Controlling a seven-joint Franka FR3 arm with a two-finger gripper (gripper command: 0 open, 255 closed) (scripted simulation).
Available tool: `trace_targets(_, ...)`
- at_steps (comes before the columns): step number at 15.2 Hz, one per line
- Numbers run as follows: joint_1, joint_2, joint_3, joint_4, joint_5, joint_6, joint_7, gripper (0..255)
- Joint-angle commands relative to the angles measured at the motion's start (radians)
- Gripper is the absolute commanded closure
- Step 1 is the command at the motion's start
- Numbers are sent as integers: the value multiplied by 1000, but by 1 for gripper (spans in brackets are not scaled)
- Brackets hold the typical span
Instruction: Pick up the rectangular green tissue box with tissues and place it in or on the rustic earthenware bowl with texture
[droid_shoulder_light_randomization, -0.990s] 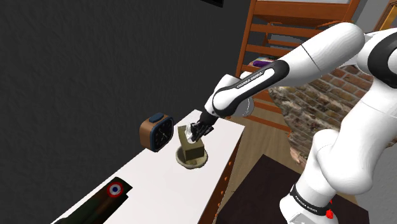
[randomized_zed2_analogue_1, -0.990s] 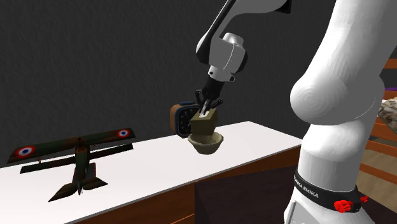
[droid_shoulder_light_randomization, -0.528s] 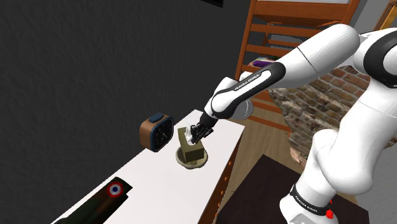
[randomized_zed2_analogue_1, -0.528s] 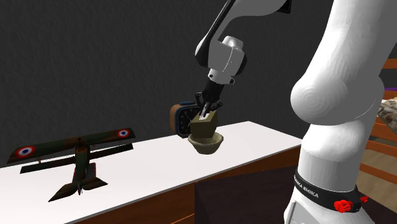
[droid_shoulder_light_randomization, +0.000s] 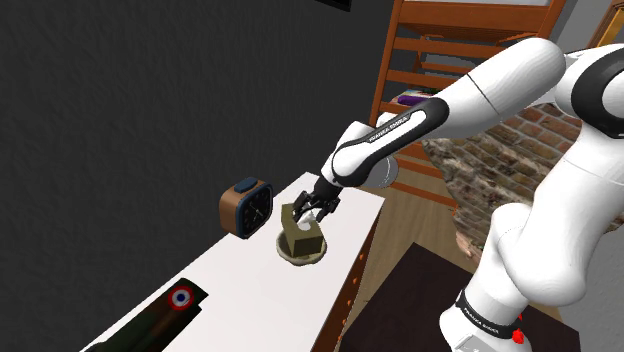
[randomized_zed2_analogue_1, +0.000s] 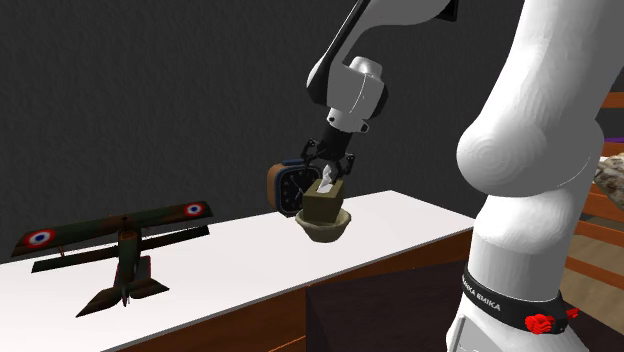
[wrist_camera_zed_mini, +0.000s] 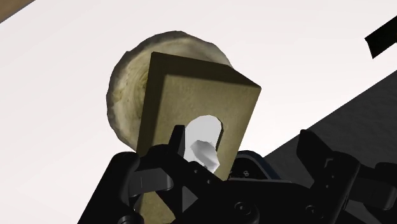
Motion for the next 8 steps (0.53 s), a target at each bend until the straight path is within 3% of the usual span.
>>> trace_targets(1, -13, -40, -1, -8, -38, -30, 28, 0)
trace_targets(4, -51, -145, 1, -21, -123, -121, 90, 0)
trace_targets(8, -52, -145, 2, -20, -123, -121, 89, 0)
